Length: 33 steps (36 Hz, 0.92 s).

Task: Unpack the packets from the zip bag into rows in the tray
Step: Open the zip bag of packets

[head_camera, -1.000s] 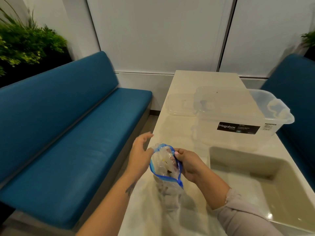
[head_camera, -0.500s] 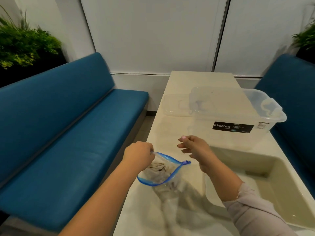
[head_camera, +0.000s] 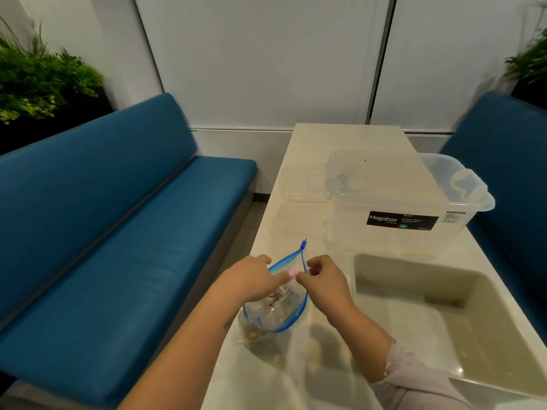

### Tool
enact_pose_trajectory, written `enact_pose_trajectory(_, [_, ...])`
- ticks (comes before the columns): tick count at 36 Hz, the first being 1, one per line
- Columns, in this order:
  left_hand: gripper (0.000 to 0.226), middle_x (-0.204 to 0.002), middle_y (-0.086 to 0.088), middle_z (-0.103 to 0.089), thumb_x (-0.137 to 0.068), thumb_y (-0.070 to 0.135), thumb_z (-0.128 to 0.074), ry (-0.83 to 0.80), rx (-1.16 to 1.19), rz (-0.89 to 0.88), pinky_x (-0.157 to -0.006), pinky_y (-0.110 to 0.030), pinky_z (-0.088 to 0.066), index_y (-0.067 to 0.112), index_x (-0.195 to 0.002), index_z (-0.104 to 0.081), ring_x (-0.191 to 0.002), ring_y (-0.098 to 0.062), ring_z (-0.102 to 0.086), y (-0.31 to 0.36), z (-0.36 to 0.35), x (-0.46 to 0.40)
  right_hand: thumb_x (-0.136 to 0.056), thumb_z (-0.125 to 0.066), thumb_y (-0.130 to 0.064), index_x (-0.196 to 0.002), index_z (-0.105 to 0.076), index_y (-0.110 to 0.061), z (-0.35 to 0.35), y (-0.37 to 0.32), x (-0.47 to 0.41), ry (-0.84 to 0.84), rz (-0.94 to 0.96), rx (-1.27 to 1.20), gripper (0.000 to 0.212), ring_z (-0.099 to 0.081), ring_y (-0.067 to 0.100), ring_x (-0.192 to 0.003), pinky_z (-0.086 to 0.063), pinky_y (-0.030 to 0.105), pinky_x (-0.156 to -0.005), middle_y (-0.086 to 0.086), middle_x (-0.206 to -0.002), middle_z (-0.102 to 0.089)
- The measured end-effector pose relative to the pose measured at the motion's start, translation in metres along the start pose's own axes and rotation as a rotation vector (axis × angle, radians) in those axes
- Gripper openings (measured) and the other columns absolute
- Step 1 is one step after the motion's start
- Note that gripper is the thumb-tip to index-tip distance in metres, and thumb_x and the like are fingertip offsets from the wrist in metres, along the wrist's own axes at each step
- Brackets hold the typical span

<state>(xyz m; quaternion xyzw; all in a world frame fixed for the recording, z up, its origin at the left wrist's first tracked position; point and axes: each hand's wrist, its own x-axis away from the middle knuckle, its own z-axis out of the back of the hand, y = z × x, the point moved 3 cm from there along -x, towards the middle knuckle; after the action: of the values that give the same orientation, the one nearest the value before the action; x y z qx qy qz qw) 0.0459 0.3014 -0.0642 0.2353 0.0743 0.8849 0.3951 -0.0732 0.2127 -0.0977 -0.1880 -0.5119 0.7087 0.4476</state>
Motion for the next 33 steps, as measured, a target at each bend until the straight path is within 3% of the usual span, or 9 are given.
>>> enact_pose_trajectory(4, [0.039,-0.117,0.001,-0.063,-0.093,0.044,-0.047,0.118,0.126,-0.124,-0.088,-0.032,-0.049,0.022,-0.124,-0.056,-0.102,-0.015,-0.059,0.013,-0.001,-0.014,-0.091,-0.058,-0.022,-0.095,-0.062,-0.017,-0.004,-0.001,-0.004,0.027,0.043,0.030,0.007,-0.061,0.017,-0.084,-0.043,0.020,-0.065,-0.003,-0.089,-0.063])
enact_pose_trajectory(7, [0.027,-0.100,-0.001,-0.067,-0.094,0.035,-0.050,0.136,0.202,-0.136,-0.082,-0.030,-0.051,0.018,-0.109,-0.065,-0.089,-0.015,-0.060,0.011,-0.003,-0.024,-0.094,-0.056,-0.024,-0.089,-0.067,-0.014,-0.002,-0.001,-0.005,0.002,0.020,-0.024,0.015,-0.065,0.020,-0.079,-0.047,0.025,-0.068,0.001,-0.086,-0.067])
enact_pose_trajectory(9, [0.021,-0.094,0.001,-0.065,-0.094,0.034,-0.050,0.079,0.293,-0.157,-0.077,-0.027,-0.048,0.021,-0.096,-0.067,-0.087,-0.015,-0.058,0.007,-0.002,-0.027,-0.095,-0.055,-0.021,-0.090,-0.069,-0.012,0.002,0.000,-0.007,-0.011,-0.010,-0.071,0.018,-0.064,0.016,-0.072,-0.046,0.026,-0.066,0.002,-0.085,-0.068])
enact_pose_trajectory(12, [0.020,-0.094,0.003,-0.067,-0.095,0.028,-0.048,-0.110,0.627,-0.121,-0.077,-0.025,-0.048,0.020,-0.086,-0.064,-0.091,-0.014,-0.060,0.001,-0.005,-0.025,-0.096,-0.052,-0.016,-0.089,-0.069,-0.010,0.004,0.004,-0.010,-0.046,-0.049,-0.098,0.020,-0.058,0.013,-0.066,-0.045,0.026,-0.067,0.000,-0.082,-0.066])
enact_pose_trajectory(16, [0.031,-0.089,-0.005,-0.072,-0.095,0.020,-0.039,-0.270,1.020,0.039,-0.075,-0.028,-0.046,0.011,-0.075,-0.061,-0.074,-0.013,-0.061,-0.006,-0.012,-0.025,-0.098,-0.047,-0.011,-0.078,-0.066,-0.009,-0.002,0.003,-0.010,-0.106,-0.086,-0.149,0.028,-0.050,0.014,-0.057,-0.044,0.026,-0.063,0.003,-0.066,-0.060])
enact_pose_trajectory(20, [0.027,-0.090,-0.013,-0.066,-0.094,0.022,-0.044,-0.373,1.277,0.189,-0.078,-0.031,-0.050,0.001,-0.091,-0.060,-0.071,-0.019,-0.062,-0.020,-0.018,-0.028,-0.100,-0.044,-0.010,-0.075,-0.062,-0.010,-0.003,0.002,-0.008,-0.159,-0.142,-0.198,0.030,-0.048,0.013,-0.053,-0.041,0.019,-0.052,0.006,-0.065,-0.057])
enact_pose_trajectory(26, [0.027,-0.075,-0.010,-0.064,-0.096,0.021,-0.045,-0.480,1.430,0.261,-0.072,-0.030,-0.049,-0.001,-0.106,-0.058,-0.066,-0.017,-0.058,-0.035,-0.032,-0.029,-0.101,-0.040,-0.011,-0.074,-0.058,-0.010,-0.007,0.004,-0.007,-0.290,-0.349,-0.389,0.033,-0.046,0.018,-0.065,-0.040,0.027,-0.063,0.005,-0.073,-0.058])
enact_pose_trajectory(29, [0.021,-0.064,-0.006,-0.062,-0.095,0.019,-0.047,-0.447,1.439,0.250,-0.068,-0.027,-0.043,0.002,-0.102,-0.059,-0.056,-0.014,-0.055,-0.043,-0.035,-0.029,-0.101,-0.040,-0.009,-0.078,-0.060,-0.005,-0.009,0.005,-0.006,-0.316,-0.439,-0.552,0.030,-0.052,0.021,-0.069,-0.045,0.032,-0.070,0.009,-0.076,-0.059])
enact_pose_trajectory(33, [0.019,-0.076,-0.009,-0.059,-0.094,0.019,-0.050,-0.435,1.467,0.232,-0.076,-0.032,-0.041,0.003,-0.095,-0.060,-0.070,-0.018,-0.054,-0.049,-0.039,-0.030,-0.100,-0.041,-0.007,-0.083,-0.062,0.001,-0.012,0.003,-0.003,-0.319,-0.554,-0.765,0.028,-0.060,0.021,-0.060,-0.053,0.033,-0.058,0.011,-0.071,-0.062])
